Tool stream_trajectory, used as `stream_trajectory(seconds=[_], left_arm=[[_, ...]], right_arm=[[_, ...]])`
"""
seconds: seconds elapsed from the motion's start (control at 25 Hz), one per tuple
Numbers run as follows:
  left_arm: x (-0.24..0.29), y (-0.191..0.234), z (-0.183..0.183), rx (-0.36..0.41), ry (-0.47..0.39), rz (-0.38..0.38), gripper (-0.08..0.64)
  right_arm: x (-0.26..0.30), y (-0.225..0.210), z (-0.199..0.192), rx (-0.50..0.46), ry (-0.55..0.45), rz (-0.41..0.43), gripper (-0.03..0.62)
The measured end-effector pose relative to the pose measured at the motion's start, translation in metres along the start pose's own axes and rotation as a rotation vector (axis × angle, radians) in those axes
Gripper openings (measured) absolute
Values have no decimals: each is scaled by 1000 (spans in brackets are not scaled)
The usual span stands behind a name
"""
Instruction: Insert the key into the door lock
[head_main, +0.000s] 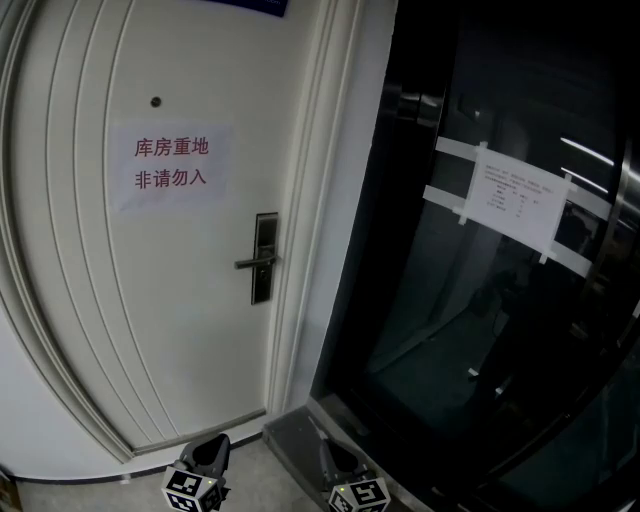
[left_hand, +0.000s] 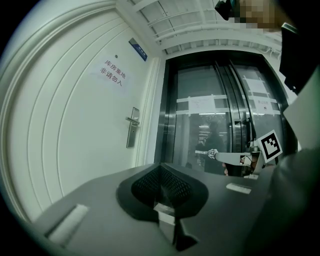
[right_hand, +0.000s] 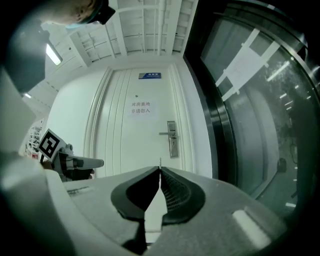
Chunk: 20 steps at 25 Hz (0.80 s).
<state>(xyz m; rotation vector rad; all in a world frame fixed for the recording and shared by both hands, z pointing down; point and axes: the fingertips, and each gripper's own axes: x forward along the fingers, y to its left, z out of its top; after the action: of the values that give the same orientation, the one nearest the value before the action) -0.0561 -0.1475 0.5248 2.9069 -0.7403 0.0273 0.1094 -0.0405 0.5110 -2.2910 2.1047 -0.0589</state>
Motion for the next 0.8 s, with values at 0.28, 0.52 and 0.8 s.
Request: stream_trajectory(seconds=[0.28, 0.52, 0.8], left_arm=[[20, 29, 1, -6, 3, 42, 3], [53, 52, -3, -7, -19, 103, 3], [96, 77, 5, -14, -40, 168, 3]], right_arm=[[36, -13, 0, 5, 7, 16, 9], [78, -42, -10, -7, 8, 48, 11], [138, -71, -5, -16, 0, 113, 11]])
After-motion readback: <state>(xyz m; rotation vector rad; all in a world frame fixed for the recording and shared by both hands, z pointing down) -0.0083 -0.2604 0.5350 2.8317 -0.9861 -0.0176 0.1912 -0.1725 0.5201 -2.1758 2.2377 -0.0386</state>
